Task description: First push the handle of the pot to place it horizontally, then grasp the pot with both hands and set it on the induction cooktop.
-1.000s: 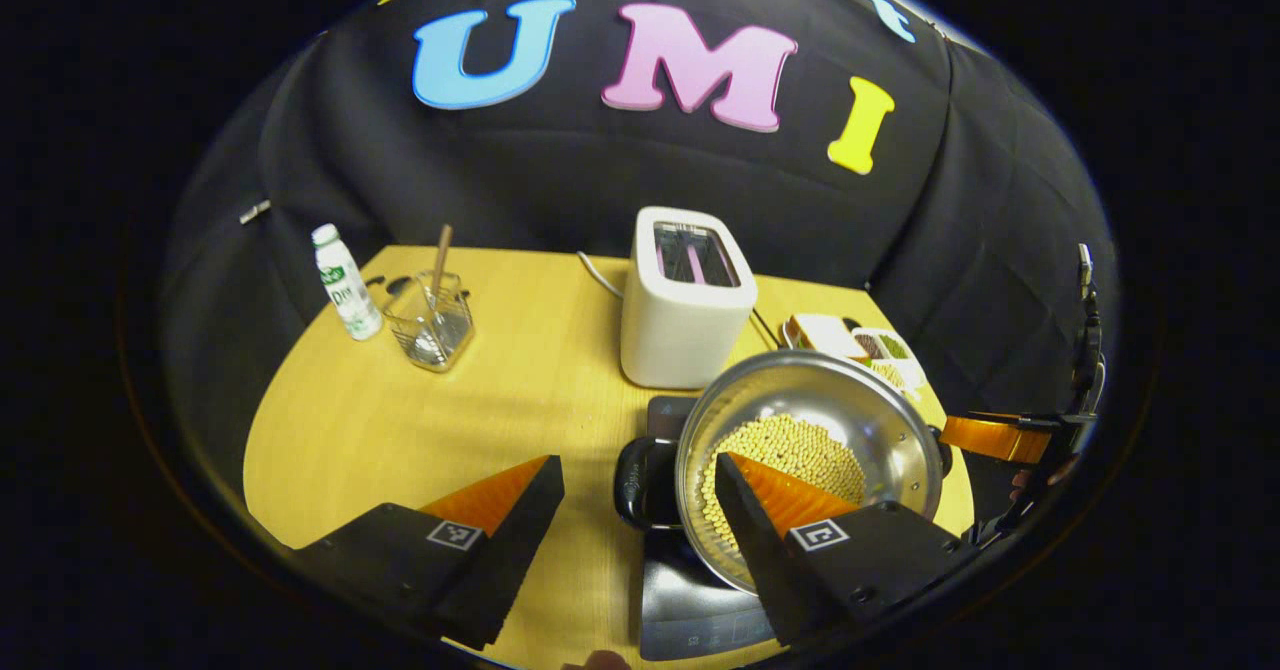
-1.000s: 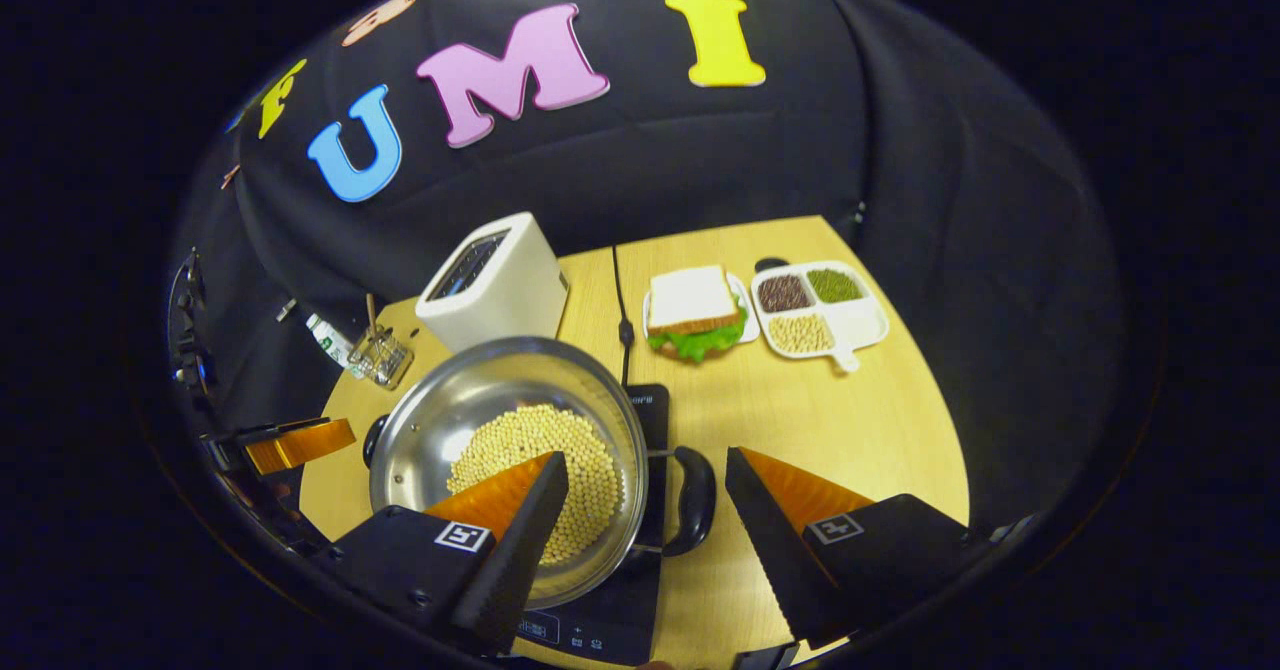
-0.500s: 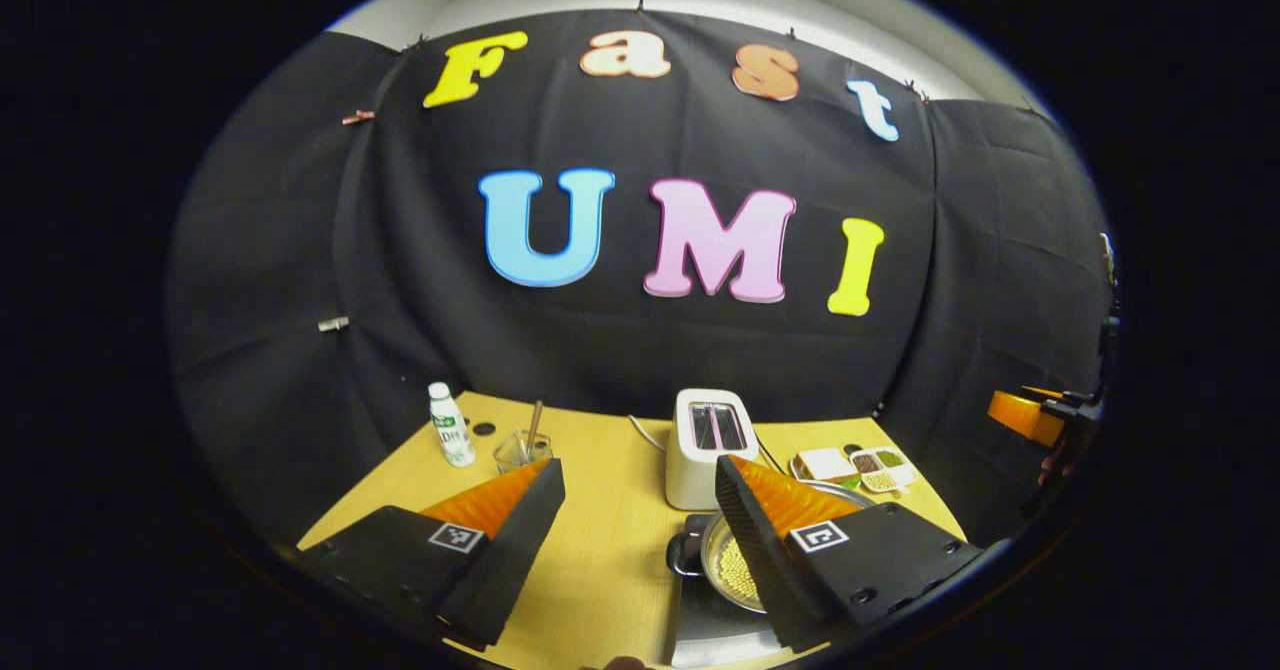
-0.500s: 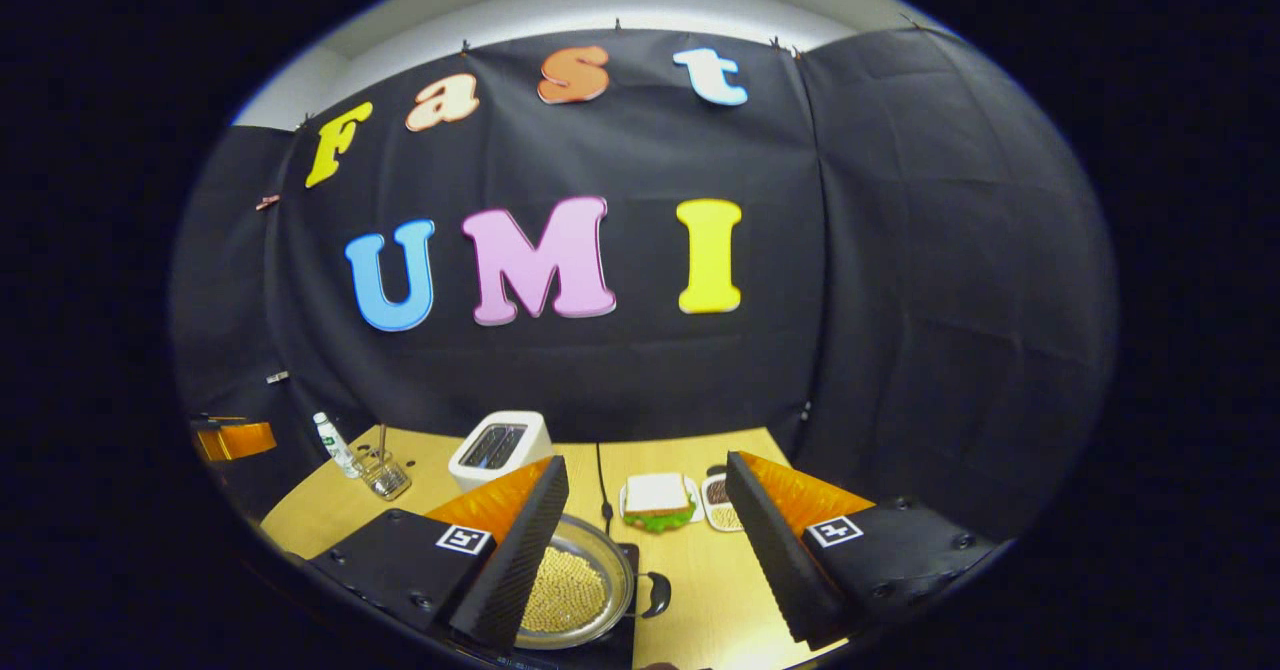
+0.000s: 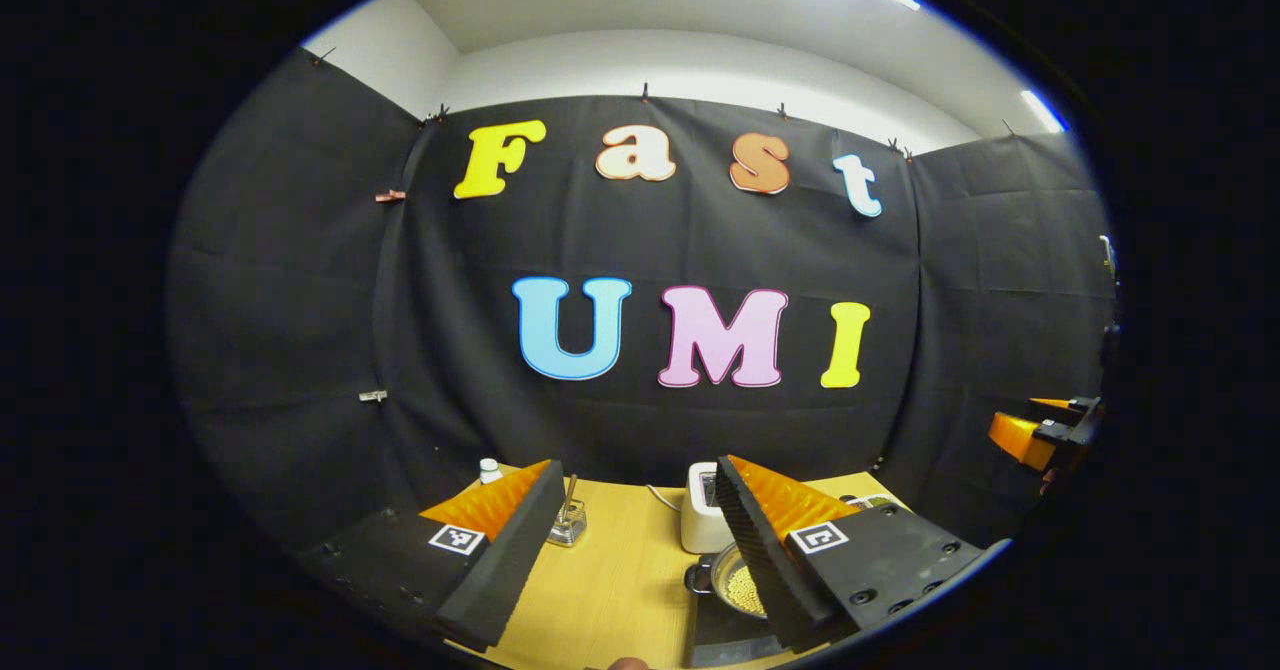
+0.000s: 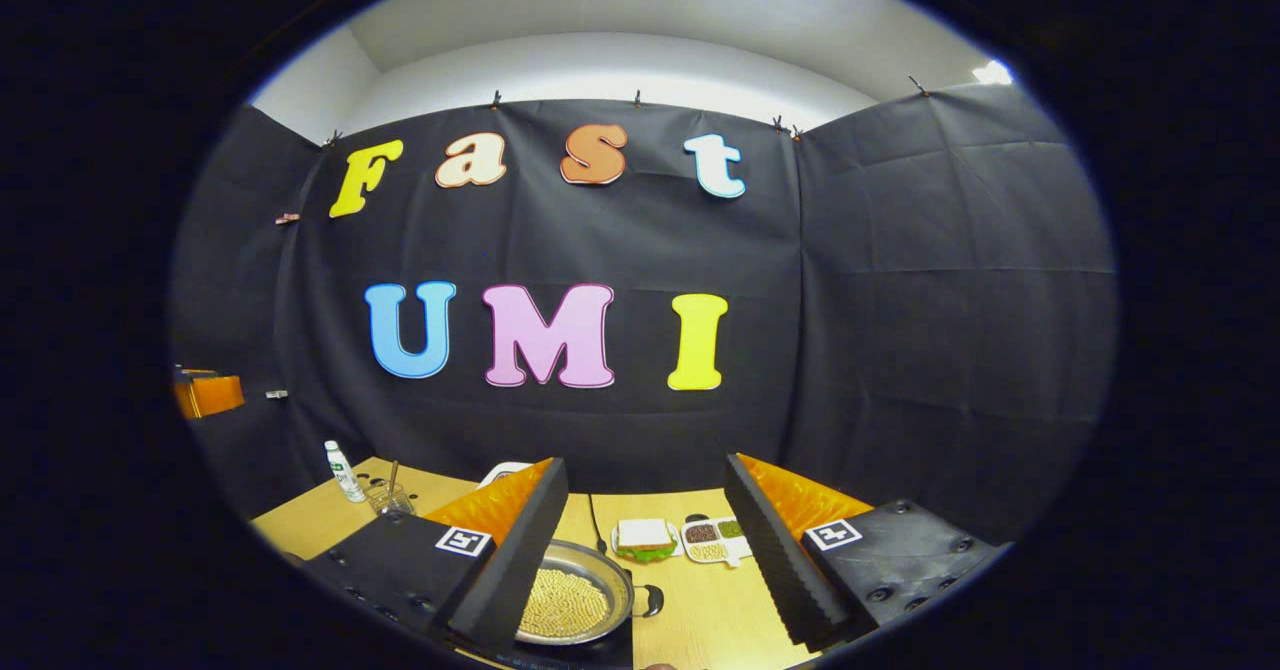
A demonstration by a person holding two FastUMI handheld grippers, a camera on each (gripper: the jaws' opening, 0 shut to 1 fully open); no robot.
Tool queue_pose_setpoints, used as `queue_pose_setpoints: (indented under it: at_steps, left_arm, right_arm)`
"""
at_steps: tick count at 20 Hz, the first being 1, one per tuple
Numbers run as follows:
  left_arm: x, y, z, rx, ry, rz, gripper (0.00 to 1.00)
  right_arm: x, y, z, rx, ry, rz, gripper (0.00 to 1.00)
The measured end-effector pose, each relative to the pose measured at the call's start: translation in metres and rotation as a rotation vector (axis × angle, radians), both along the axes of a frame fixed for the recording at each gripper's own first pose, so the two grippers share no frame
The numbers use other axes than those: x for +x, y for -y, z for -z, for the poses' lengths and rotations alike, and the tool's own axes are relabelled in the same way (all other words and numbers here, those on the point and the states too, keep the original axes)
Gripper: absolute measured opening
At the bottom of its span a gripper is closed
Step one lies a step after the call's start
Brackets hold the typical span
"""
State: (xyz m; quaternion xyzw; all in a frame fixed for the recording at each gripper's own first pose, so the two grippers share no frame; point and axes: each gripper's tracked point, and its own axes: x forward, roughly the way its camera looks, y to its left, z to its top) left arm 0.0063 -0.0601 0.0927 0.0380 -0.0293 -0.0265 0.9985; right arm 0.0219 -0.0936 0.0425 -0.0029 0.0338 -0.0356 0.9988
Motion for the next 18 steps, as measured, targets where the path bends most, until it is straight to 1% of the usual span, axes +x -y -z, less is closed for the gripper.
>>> queue_pose_setpoints:
  at_steps: [2, 4, 7, 12, 17, 18]
  left_arm:
    - [-0.014, 0.005, 0.008, -0.029, -0.01, 0.021, 0.95]
    - [-0.017, 0.003, 0.02, -0.041, -0.021, 0.03, 0.95]
    - [-0.022, -0.006, 0.024, -0.022, -0.023, 0.038, 0.95]
    - [-0.025, -0.021, 0.026, 0.009, -0.014, 0.05, 0.95]
    - [-0.018, -0.027, 0.034, -0.005, -0.024, 0.04, 0.95]
    - [-0.017, -0.028, 0.033, -0.006, -0.021, 0.038, 0.98]
  right_arm:
    - [-0.019, 0.0, 0.003, 0.019, -0.018, 0.022, 0.98]
    - [-0.032, 0.002, 0.007, 0.032, -0.018, 0.047, 0.98]
    - [-0.045, 0.002, 0.009, 0.052, -0.012, 0.081, 0.98]
    - [-0.046, -0.009, 0.01, 0.036, 0.01, 0.094, 0.98]
    - [-0.042, -0.018, 0.012, 0.032, 0.01, 0.088, 0.98]
    - [-0.04, -0.019, 0.012, 0.029, 0.01, 0.085, 0.98]
